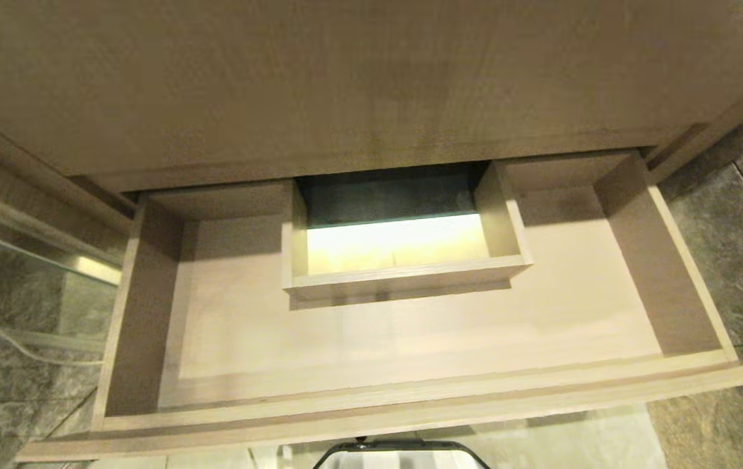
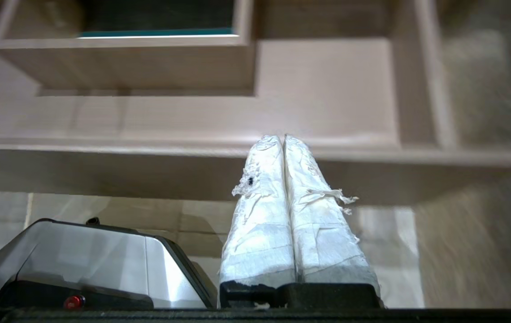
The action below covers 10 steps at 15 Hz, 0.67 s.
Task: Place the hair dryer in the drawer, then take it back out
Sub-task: Pick up the hairdryer
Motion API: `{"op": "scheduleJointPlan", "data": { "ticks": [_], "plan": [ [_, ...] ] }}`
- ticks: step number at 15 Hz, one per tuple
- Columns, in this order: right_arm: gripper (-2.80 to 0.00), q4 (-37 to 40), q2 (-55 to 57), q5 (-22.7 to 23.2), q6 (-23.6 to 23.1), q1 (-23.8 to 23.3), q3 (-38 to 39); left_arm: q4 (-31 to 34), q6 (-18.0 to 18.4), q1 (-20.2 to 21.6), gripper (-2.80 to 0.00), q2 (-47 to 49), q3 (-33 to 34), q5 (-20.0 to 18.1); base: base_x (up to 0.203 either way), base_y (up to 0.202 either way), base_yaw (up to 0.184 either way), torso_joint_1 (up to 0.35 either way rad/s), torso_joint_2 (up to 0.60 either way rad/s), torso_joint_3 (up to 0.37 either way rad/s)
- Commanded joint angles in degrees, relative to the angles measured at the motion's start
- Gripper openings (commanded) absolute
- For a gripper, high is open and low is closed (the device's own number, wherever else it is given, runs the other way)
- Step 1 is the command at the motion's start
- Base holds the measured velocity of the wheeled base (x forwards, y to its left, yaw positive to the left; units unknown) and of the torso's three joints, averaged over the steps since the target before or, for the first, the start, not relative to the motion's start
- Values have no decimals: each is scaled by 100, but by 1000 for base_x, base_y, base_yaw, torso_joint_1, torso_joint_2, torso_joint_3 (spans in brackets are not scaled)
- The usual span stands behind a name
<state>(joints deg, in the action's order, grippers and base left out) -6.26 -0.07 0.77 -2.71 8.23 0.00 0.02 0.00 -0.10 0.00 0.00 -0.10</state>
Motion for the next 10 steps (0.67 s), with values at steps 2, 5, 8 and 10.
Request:
{"op": "scheduleJointPlan", "data": {
  "ticks": [2, 5, 8, 10],
  "plan": [
    [-280, 2, -222, 2, -10, 3, 229, -2, 0, 1, -280, 0, 9, 1, 3, -8, 172, -1, 7, 4],
    [-280, 2, -222, 11, -36, -5, 229, -2, 0, 1, -280, 0, 9, 1, 2, -9, 173, 1, 3, 1],
    [-280, -7, -222, 11, -20, 3, 229, -2, 0, 1, -280, 0, 9, 1, 3, -8, 171, 7, 2, 3],
    [-280, 2, -222, 19, -36, 3, 229, -2, 0, 1, -280, 0, 9, 1, 3, -5, 139, 6, 2, 2]
  ]
}}
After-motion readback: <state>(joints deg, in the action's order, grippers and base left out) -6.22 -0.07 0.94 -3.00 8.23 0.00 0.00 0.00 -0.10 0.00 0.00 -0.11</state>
